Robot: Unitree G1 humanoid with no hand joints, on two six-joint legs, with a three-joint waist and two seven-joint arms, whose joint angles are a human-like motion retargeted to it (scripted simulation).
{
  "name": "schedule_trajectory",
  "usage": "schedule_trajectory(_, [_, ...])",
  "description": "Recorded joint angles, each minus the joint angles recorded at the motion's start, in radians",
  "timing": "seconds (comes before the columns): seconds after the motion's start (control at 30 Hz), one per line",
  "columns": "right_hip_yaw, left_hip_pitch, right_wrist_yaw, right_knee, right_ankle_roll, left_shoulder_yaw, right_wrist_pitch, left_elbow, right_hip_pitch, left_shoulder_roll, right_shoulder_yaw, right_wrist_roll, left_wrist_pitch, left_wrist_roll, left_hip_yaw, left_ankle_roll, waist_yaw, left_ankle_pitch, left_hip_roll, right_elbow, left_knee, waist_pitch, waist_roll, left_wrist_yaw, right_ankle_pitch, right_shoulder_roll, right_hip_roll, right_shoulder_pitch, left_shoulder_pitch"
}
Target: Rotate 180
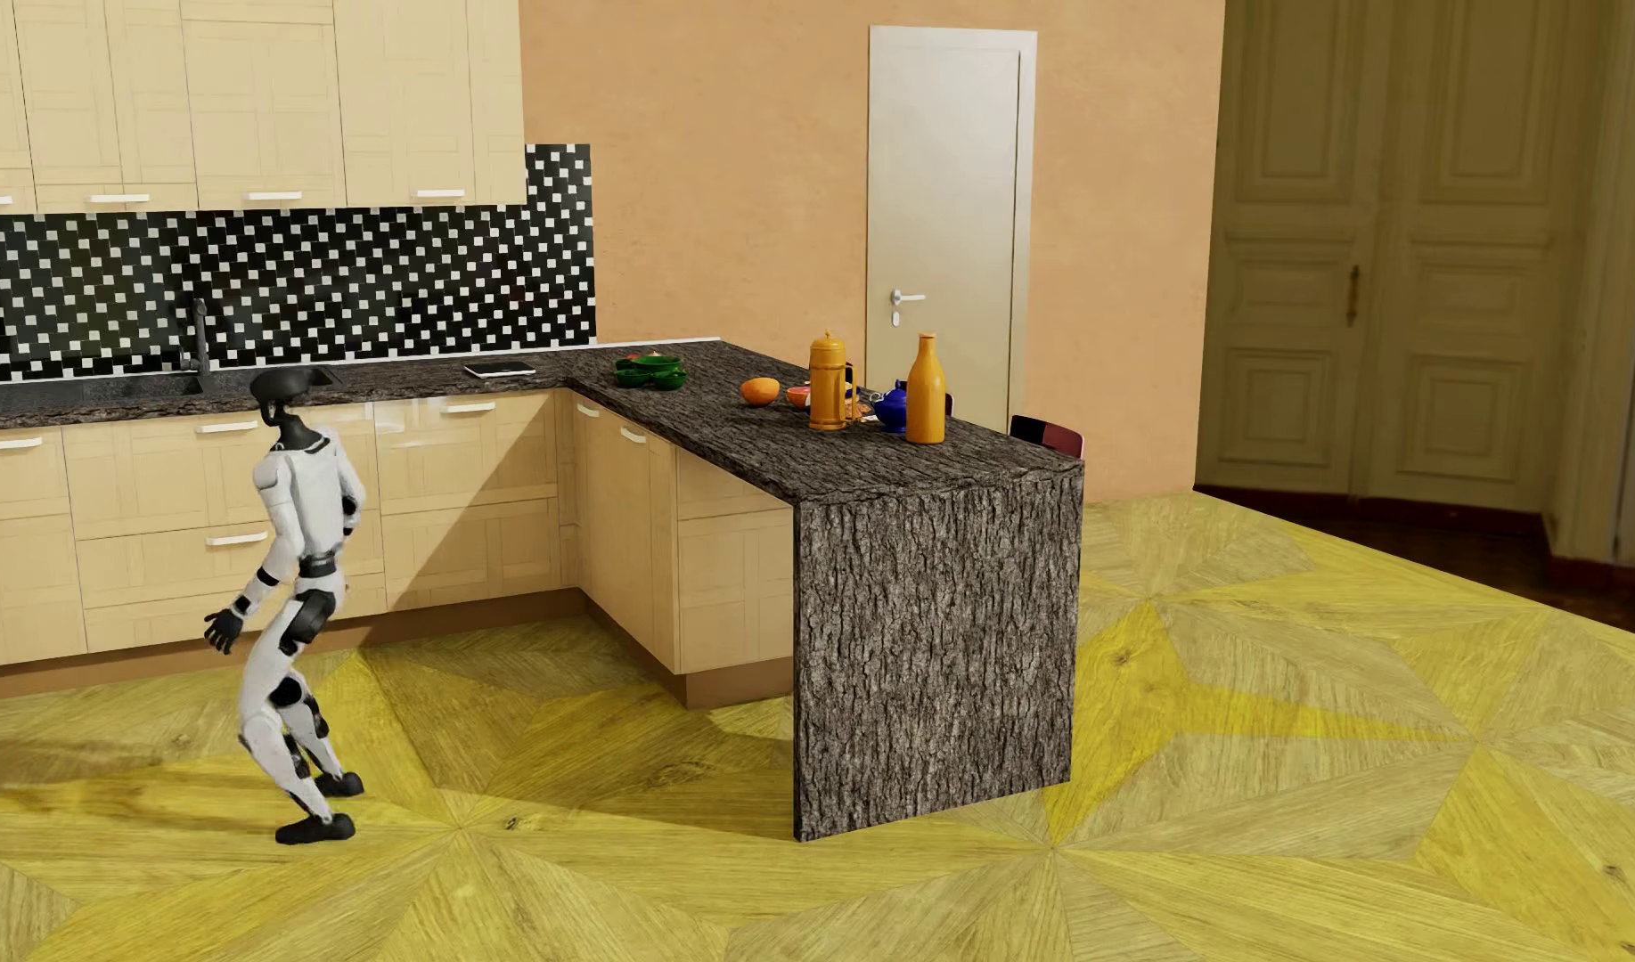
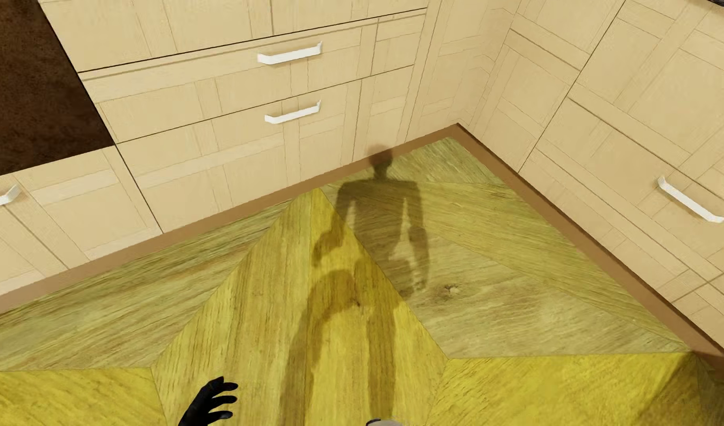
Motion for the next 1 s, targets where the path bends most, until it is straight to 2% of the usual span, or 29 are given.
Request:
schedule_trajectory(0.03, [0.022,0.044,0.001,-0.022,0.008,0.011,-0.006,0.021,0.022,0.038,0.009,0.003,0.005,-0.004,0.02,0.076,-0.037,-0.009,-0.006,-0.001,-0.048,0.006,0.014,-0.015,0.009,-0.011,0.002,-0.019,0.013])
schedule_trajectory(0.07, [0.017,0.081,0.01,-0.01,-0.092,0.004,-0.007,0.015,0.023,0.055,-0.013,0.015,0.036,-0.017,0.061,0.225,-0.048,0.002,-0.004,0.002,-0.086,0.014,0.022,-0.024,0.006,-0.021,-0.008,-0.059,0.01])
schedule_trajectory(0.1, [-0.009,0.094,0.017,0.08,-0.197,-0.008,-0.015,0.029,0.0,0.058,-0.003,0.023,0.062,-0.029,0.095,0.271,-0.047,-0.002,-0.005,-0.006,-0.092,0.006,0.016,-0.028,-0.046,-0.012,-0.035,-0.058,-0.018])
schedule_trajectory(0.13, [-0.033,0.1,0.032,0.122,-0.217,-0.004,-0.024,0.017,-0.001,0.034,0.006,0.021,0.076,-0.032,0.109,0.212,-0.036,-0.008,0.01,-0.006,-0.083,0.003,0.025,-0.033,-0.116,-0.027,-0.055,-0.042,-0.041])
schedule_trajectory(0.17, [-0.03,0.114,0.051,0.095,-0.194,-0.02,-0.023,0.021,0.02,0.024,-0.012,0.011,0.059,-0.029,0.125,0.177,-0.032,-0.027,0.01,-0.008,-0.073,0.002,0.012,-0.037,-0.166,-0.02,-0.077,-0.035,-0.053])
schedule_trajectory(0.2, [-0.005,0.081,0.068,0.08,0.001,-0.04,-0.015,-0.005,0.029,0.029,0.025,0.01,0.047,-0.026,0.134,0.212,-0.023,0.019,0.012,0.003,0.021,0.009,-0.004,-0.043,-0.086,-0.032,-0.085,-0.038,-0.053])
schedule_trajectory(0.23, [0.012,0.014,0.08,0.072,0.014,-0.033,-0.009,-0.026,0.037,-0.003,0.038,0.019,0.047,-0.023,0.114,0.246,0.003,0.13,0.02,0.033,0.158,0.024,0.006,-0.051,-0.058,-0.058,-0.067,-0.041,-0.067])
schedule_trajectory(0.27, [0.037,-0.053,0.081,0.045,0.015,-0.028,-0.005,-0.025,0.03,-0.035,0.012,0.029,0.042,-0.021,0.057,0.268,0.033,0.229,-0.008,0.049,0.209,0.011,0.032,-0.065,-0.037,-0.069,-0.046,-0.023,-0.069])
schedule_trajectory(0.33, [0.076,-0.05,0.04,-0.029,0.018,-0.016,0.005,-0.034,0.052,0.01,-0.034,0.039,0.02,0.0,-0.023,0.284,0.026,0.092,-0.033,0.028,-0.056,-0.004,0.092,-0.11,0.004,-0.042,0.0,0.009,-0.001])
schedule_trajectory(0.37, [0.101,-0.018,0.008,-0.037,0.028,-0.004,0.003,-0.001,0.058,0.057,-0.049,0.034,0.003,0.007,-0.008,0.231,0.007,0.164,-0.014,-0.001,-0.136,-0.004,0.101,-0.123,0.009,-0.026,0.016,0.016,0.021])
schedule_trajectory(0.4, [0.084,0.006,-0.021,-0.033,-0.007,-0.007,0.02,0.021,0.057,0.074,-0.029,0.02,0.01,0.007,0.018,0.122,-0.022,0.17,-0.01,0.01,-0.161,-0.003,0.078,-0.116,0.0,-0.017,-0.018,-0.01,0.015])
schedule_trajectory(0.43, [0.06,0.023,-0.034,-0.047,0.029,-0.012,0.046,0.0,0.061,0.05,-0.015,0.012,0.033,0.006,0.046,0.074,-0.028,0.167,0.001,0.019,-0.169,0.0,0.062,-0.097,0.017,-0.02,-0.057,-0.04,-0.002])
schedule_trajectory(0.47, [0.056,0.04,-0.03,-0.061,0.035,-0.036,0.071,-0.027,0.067,0.028,-0.019,0.008,0.049,0.006,0.064,0.077,-0.033,0.167,0.009,0.032,-0.181,0.002,0.05,-0.073,0.036,-0.017,-0.067,-0.067,-0.026])
schedule_trajectory(0.53, [0.072,0.068,0.005,-0.092,0.028,-0.026,0.088,-0.037,0.079,0.012,-0.023,0.007,0.023,-0.006,0.09,0.194,-0.072,0.166,0.033,0.01,-0.212,-0.016,0.041,-0.042,0.048,-0.02,-0.04,-0.062,-0.002])
schedule_trajectory(0.57, [0.064,0.085,0.023,-0.099,0.026,-0.024,0.091,-0.025,0.081,0.028,-0.017,0.01,0.009,-0.015,0.106,0.165,-0.083,0.156,0.057,0.001,-0.214,-0.013,0.034,-0.034,0.057,-0.026,-0.036,-0.074,0.008])
schedule_trajectory(0.6, [0.069,0.088,0.039,-0.106,0.026,-0.024,0.08,-0.027,0.074,0.005,-0.013,0.016,0.017,-0.024,0.086,0.151,-0.076,0.152,0.057,0.005,-0.208,-0.012,0.031,-0.037,0.067,-0.044,-0.033,-0.071,-0.002])
schedule_trajectory(0.67, [0.068,0.109,0.065,-0.112,0.024,-0.039,0.05,-0.044,0.056,-0.004,-0.041,0.014,0.023,-0.041,0.053,0.136,-0.084,0.133,0.059,0.007,-0.224,0.0,0.018,-0.07,0.088,-0.022,-0.028,-0.057,-0.021])
schedule_trajectory(0.7, [0.058,0.121,0.065,-0.103,0.021,-0.041,0.034,-0.036,0.054,0.002,-0.024,0.009,0.02,-0.045,0.055,0.129,-0.088,0.124,0.07,0.004,-0.215,0.015,0.007,-0.095,0.09,-0.001,-0.03,-0.031,-0.044])
schedule_trajectory(0.77, [0.076,0.111,0.057,-0.105,0.017,-0.054,0.001,-0.039,0.047,0.004,-0.025,0.016,0.01,-0.046,0.038,0.112,-0.083,0.128,0.085,0.022,-0.168,0.029,0.01,-0.137,0.104,-0.017,-0.004,-0.022,-0.053])
schedule_trajectory(0.83, [0.104,0.098,0.034,-0.124,0.018,-0.041,-0.011,-0.069,0.031,-0.002,-0.022,0.017,0.032,-0.036,0.027,0.098,-0.111,0.147,0.087,0.011,-0.148,0.02,0.02,-0.163,0.129,-0.008,0.013,-0.01,-0.025])
schedule_trajectory(0.87, [0.109,0.117,0.025,-0.138,0.02,-0.052,-0.008,-0.05,0.03,0.0,-0.003,0.024,0.038,-0.027,0.022,0.099,-0.126,0.142,0.084,0.013,-0.174,0.018,0.026,-0.171,0.144,-0.009,0.012,0.002,-0.025])
schedule_trajectory(0.9, [0.107,0.142,0.018,-0.162,0.021,-0.055,0.001,-0.042,0.024,0.002,-0.036,0.041,0.047,-0.021,0.009,0.1,-0.14,0.115,0.088,0.024,-0.23,0.01,0.046,-0.174,0.163,0.003,0.02,0.0,-0.018])
schedule_trajectory(0.93, [0.101,0.159,-0.015,-0.181,-0.004,-0.059,0.017,-0.033,0.016,0.018,-0.05,0.05,0.053,-0.016,0.02,0.096,-0.164,0.121,0.096,0.015,-0.282,-0.004,0.05,-0.177,0.151,0.02,0.022,0.002,-0.001])
schedule_trajectory(0.97, [0.063,0.184,-0.046,-0.158,-0.073,-0.05,0.046,-0.037,-0.003,0.042,-0.034,0.046,0.067,-0.009,0.053,0.094,-0.172,0.137,0.098,-0.017,-0.319,-0.011,0.034,-0.181,0.09,0.017,-0.007,0.015,-0.001])
schedule_trajectory(1.0, [0.035,0.188,-0.049,-0.129,-0.035,-0.038,0.066,-0.041,-0.018,0.028,-0.032,0.032,0.078,0.0,0.073,0.093,-0.142,0.124,0.106,0.007,-0.301,-0.009,0.03,-0.178,0.052,-0.013,-0.034,0.022,-0.031])
